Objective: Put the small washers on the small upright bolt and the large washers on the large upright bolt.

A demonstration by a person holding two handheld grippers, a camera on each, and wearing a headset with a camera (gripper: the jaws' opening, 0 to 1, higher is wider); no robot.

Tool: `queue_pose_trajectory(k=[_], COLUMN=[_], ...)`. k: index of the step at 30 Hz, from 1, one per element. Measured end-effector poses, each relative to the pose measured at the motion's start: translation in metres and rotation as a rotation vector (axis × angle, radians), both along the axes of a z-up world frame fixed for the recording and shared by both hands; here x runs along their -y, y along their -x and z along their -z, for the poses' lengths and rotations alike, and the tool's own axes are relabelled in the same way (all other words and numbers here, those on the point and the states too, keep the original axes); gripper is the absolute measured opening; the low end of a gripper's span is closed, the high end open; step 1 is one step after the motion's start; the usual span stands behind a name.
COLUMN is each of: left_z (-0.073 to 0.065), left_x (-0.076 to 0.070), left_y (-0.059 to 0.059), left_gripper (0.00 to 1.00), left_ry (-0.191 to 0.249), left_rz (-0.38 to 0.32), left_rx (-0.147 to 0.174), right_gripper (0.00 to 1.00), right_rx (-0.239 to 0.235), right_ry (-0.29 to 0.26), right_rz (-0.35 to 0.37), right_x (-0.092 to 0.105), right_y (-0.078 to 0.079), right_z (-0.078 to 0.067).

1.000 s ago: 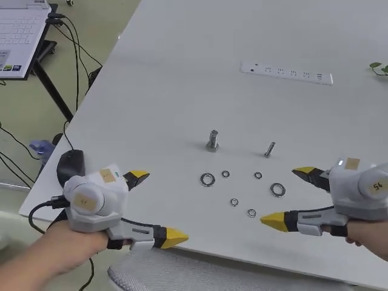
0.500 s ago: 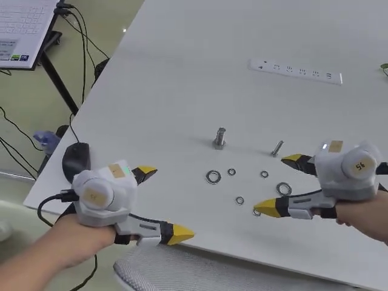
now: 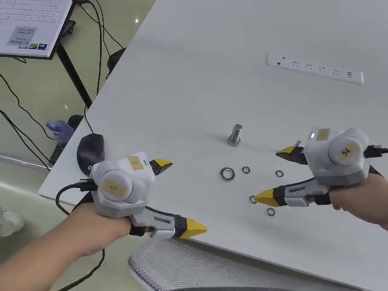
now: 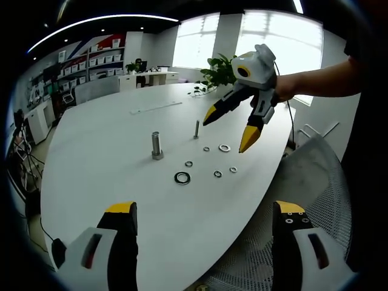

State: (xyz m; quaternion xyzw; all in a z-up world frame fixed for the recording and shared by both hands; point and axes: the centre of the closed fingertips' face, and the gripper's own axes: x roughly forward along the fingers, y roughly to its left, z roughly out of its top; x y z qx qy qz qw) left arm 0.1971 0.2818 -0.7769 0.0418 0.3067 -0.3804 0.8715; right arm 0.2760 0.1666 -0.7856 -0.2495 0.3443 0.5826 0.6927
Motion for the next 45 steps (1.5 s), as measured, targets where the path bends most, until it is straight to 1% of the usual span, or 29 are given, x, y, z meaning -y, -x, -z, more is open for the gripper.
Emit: queue_pose_trajectory(k=[3,5,10,12,13,19,28,32,34,38,41,45], left_z=[0.001,0.001,0.003,0.003,0.003,0.002,0.002,0.003,0.002,0.001,0.002,0.0], left_x=[-0.001,-0.002,-0.004,-0.006,-0.006,-0.007,-0.011,-0.012,-0.012,-0.011,-0.012,-0.013], left_y=[0.001,0.001,0.003,0.003,0.003,0.005,0.007,0.008,0.007,0.006,0.005,0.003], left_gripper=[0.92,0.92,0.92,0.92,0.92,0.91,0.91,0.89,0.9,0.9,0.9,0.89], left_ry=[-0.007,-0.001,-0.003,-0.003,-0.004,0.002,-0.006,-0.004,-0.009,-0.006,-0.016,-0.012], left_rz=[0.006,0.002,0.007,0.002,0.001,0.002,-0.001,-0.006,-0.002,0.0,0.007,0.005], left_rx=[-0.003,-0.006,-0.01,-0.011,-0.011,-0.01,-0.007,-0.014,-0.009,-0.008,-0.005,-0.005], right_gripper=[0.72,0.69,0.68,0.68,0.68,0.67,0.65,0.63,0.61,0.58,0.58,0.54], right_rx=[0.0,-0.006,0.01,0.006,0.015,0.023,0.013,0.009,0.005,0.005,0.011,0.005], right_ry=[0.006,0.02,0.049,0.053,0.06,0.086,0.125,0.17,0.173,0.202,0.206,0.22], right_rz=[-0.013,-0.036,-0.077,-0.09,-0.102,-0.141,-0.196,-0.236,-0.24,-0.278,-0.295,-0.32], right_x=[-0.007,-0.011,-0.023,-0.029,-0.031,-0.039,-0.047,-0.045,-0.048,-0.05,-0.054,-0.058], right_y=[0.0,0.001,-0.001,-0.001,-0.002,-0.003,-0.004,-0.008,-0.007,-0.003,-0.004,-0.002], right_z=[0.0,0.002,0.007,0.008,0.008,0.013,0.028,0.042,0.045,0.052,0.055,0.06])
